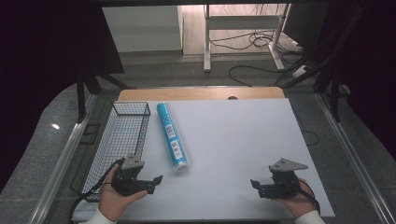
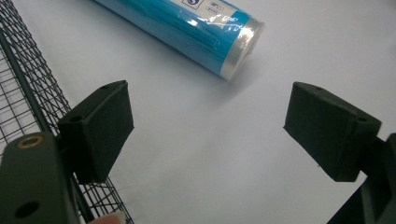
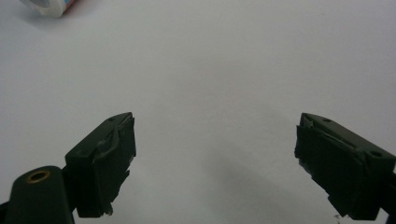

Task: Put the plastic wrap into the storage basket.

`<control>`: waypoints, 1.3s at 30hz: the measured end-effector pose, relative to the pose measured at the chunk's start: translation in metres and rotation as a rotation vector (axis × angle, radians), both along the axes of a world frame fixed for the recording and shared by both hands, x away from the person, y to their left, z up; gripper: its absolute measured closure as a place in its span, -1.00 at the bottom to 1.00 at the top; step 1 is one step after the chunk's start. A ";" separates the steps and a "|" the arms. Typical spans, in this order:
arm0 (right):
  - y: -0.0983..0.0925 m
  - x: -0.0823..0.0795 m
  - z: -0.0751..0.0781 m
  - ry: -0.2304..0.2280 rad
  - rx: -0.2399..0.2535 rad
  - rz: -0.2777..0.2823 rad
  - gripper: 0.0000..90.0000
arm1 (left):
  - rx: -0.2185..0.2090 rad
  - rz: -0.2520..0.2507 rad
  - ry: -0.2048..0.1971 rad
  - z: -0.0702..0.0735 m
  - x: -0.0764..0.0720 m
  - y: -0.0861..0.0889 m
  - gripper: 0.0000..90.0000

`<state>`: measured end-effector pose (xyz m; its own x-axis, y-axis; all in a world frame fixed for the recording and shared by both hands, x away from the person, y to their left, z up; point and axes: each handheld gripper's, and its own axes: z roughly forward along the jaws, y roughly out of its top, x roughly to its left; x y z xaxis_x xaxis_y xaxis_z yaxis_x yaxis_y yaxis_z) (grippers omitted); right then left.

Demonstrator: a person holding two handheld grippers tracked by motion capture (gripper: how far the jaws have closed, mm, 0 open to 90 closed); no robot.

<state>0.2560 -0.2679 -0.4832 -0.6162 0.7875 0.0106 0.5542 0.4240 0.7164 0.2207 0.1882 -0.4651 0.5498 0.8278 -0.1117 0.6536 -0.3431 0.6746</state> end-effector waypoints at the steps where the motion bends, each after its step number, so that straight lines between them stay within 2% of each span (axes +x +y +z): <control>1: 0.000 0.000 0.000 0.001 0.003 -0.003 -0.70 | 0.000 0.000 0.000 0.000 0.000 0.000 -0.65; 9: 0.004 0.005 0.004 0.015 -0.002 -0.018 -0.69 | 0.005 -0.004 0.000 0.000 -0.001 0.000 -0.66; 14: 0.012 0.011 0.011 0.008 0.011 -0.003 -0.67 | -0.005 -0.014 -0.002 0.001 -0.002 0.002 -0.66; 19: 0.026 0.018 0.014 0.021 0.025 0.021 -0.64 | -0.006 -0.034 0.006 0.001 -0.004 0.000 -0.66; 23: 0.036 0.020 0.016 0.029 0.001 0.023 -0.63 | -0.003 -0.042 0.008 0.001 -0.006 -0.001 -0.66; 24: 0.047 0.024 0.018 0.040 -0.001 0.038 -0.63 | -0.002 -0.042 0.007 0.001 -0.007 -0.001 -0.66; 26: 0.051 0.025 0.019 0.046 0.003 0.044 -0.63 | 0.003 -0.041 0.004 0.000 -0.007 0.000 -0.66; 28: 0.065 0.031 0.023 0.059 0.011 0.056 -0.63 | 0.013 -0.047 0.005 0.000 -0.008 -0.001 -0.66; 29: 0.081 0.038 0.027 0.077 0.030 0.069 -0.63 | 0.020 -0.051 0.005 -0.001 -0.008 -0.001 -0.66; 31: 0.094 0.045 0.029 0.094 0.038 0.070 -0.63 | 0.023 -0.055 0.009 -0.001 -0.008 -0.001 -0.66; 34: 0.122 0.059 0.031 0.099 0.019 0.080 -0.63 | 0.030 -0.059 0.012 -0.002 -0.007 -0.001 -0.66; 35: 0.122 0.059 0.031 0.099 0.019 0.080 -0.63 | 0.030 -0.059 0.012 -0.002 -0.007 -0.001 -0.66; 39: 0.165 0.076 0.028 0.122 -0.015 0.114 -0.63 | 0.031 -0.056 0.013 -0.002 -0.007 -0.001 -0.67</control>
<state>0.3320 -0.1033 -0.4548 -0.6965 0.7132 0.0791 0.5841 0.4994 0.6399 0.2137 0.1874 -0.4671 0.5940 0.7991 -0.0933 0.6411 -0.4001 0.6549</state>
